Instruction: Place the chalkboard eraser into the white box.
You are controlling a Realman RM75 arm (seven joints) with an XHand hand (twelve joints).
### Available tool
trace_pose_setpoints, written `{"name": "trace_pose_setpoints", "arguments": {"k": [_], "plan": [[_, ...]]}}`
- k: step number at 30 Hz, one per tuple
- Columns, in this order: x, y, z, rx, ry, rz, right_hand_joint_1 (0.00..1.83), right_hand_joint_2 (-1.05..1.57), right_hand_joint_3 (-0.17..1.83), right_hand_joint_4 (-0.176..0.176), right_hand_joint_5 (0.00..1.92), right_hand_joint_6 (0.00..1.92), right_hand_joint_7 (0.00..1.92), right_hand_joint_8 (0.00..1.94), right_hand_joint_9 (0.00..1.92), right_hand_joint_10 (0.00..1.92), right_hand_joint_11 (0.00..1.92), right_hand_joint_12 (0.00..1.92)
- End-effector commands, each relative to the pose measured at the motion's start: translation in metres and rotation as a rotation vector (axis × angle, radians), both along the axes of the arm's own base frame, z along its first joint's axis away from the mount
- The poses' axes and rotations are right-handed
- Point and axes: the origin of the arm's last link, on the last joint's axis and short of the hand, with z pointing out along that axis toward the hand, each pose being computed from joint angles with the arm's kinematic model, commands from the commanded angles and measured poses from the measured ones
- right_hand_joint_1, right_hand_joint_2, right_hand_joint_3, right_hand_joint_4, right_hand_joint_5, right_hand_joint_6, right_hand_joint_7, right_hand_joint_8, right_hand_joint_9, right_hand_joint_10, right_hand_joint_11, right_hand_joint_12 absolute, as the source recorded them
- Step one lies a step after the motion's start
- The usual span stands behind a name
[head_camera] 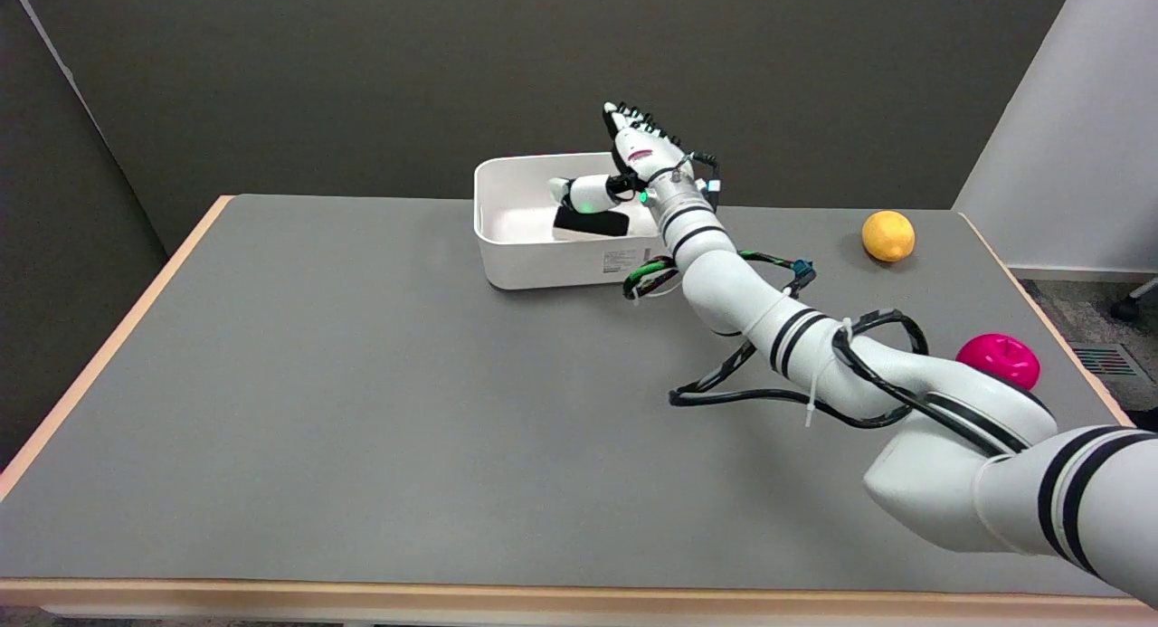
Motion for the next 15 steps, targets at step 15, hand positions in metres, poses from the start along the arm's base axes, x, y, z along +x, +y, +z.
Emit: {"name": "trace_pose_setpoints", "arguments": {"k": [15], "plan": [[-0.003, 0.19, 0.096, 0.071, -0.879, 0.736, 0.31, 0.72, 0.77, -0.027, 0.0, 0.08, 0.0, 0.09, 0.0, 0.31, 0.0, 0.8]]}}
